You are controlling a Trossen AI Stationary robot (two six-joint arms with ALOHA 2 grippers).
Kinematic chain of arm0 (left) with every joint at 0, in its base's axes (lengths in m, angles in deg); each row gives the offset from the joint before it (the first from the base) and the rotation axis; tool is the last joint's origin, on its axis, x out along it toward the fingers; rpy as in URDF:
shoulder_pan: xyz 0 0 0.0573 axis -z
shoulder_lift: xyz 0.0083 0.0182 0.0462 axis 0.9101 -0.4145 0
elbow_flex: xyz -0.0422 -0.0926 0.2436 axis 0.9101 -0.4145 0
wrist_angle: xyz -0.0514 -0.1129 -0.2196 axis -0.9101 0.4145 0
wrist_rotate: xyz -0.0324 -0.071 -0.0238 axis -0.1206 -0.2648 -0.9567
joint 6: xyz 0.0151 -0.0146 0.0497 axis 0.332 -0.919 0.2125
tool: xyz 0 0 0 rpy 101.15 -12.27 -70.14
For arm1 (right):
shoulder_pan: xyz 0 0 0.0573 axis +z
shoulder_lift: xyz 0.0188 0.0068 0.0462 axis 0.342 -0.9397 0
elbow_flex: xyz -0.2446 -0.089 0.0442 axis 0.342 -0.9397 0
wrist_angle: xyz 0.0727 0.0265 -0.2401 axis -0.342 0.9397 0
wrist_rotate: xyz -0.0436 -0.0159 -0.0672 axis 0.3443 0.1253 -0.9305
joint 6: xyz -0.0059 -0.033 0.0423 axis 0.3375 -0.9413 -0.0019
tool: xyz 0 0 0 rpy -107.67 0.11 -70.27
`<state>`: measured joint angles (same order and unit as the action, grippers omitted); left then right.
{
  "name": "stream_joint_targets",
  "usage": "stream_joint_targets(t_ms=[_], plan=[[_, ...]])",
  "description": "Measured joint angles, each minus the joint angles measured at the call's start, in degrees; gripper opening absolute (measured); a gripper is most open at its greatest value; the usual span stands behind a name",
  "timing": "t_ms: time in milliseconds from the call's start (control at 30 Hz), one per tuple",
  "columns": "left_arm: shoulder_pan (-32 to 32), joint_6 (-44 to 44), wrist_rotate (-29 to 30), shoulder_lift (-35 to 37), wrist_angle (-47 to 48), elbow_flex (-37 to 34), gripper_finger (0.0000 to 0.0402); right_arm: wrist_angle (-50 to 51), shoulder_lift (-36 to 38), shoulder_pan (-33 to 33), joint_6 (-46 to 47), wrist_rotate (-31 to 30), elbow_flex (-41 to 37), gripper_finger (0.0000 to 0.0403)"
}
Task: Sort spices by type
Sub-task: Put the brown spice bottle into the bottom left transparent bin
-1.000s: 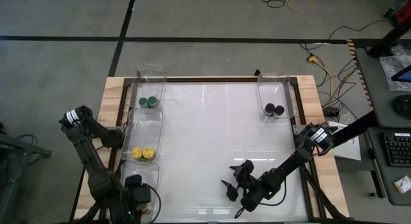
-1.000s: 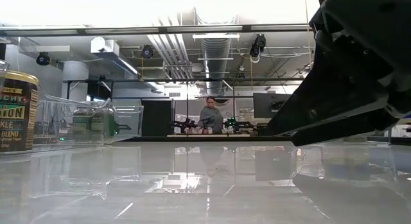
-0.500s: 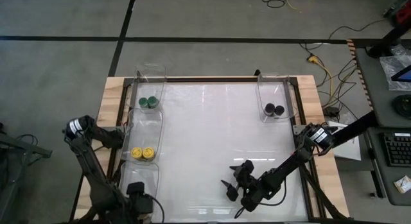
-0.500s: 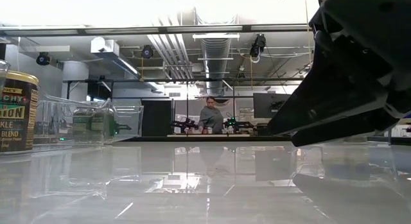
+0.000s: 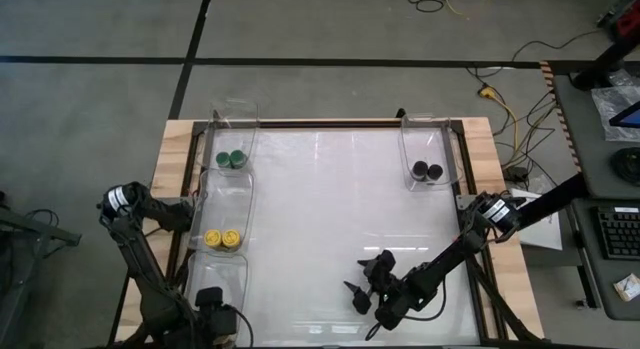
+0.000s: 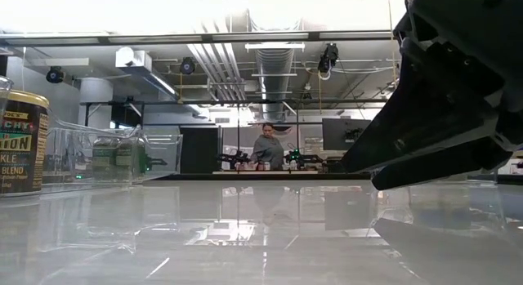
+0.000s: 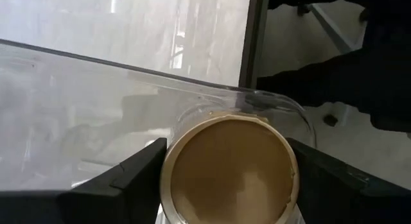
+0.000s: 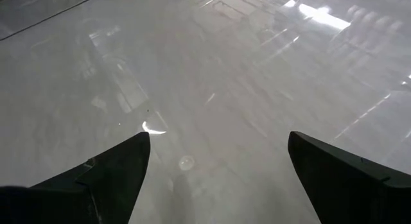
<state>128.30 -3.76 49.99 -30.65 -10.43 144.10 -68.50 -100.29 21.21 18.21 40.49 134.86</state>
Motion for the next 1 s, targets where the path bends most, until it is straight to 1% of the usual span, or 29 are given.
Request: stream_joint_targets(t_ms=[267,467,733,900,1000], plan=[[0.61,-2.04,1.32,0.0,-0.44,-0.91,0.0263,-0.17,0.0,0.0,1.29,0.35,0.0,0.0361],[1.61,-3.06,2.43,0.15,-4.14,-3.73,0.0263,-0.57,0.0,0.04,1.53,1.57,0.0,0.0361],[2.66,-2.13,2.59,0.26,-4.2,-3.75,0.0264,-2.31,0.0,0.0,1.47,1.7,0.0,0.0361],[2.81,-1.24,2.24,0.22,-4.16,-3.74,0.0275,-2.94,0.0,0.0,1.29,1.74,0.0,0.0361],[2.81,-1.26,1.9,0.2,-3.83,-3.76,0.0285,-3.21,0.0,0.0,-0.15,3.27,0.0,0.0361]])
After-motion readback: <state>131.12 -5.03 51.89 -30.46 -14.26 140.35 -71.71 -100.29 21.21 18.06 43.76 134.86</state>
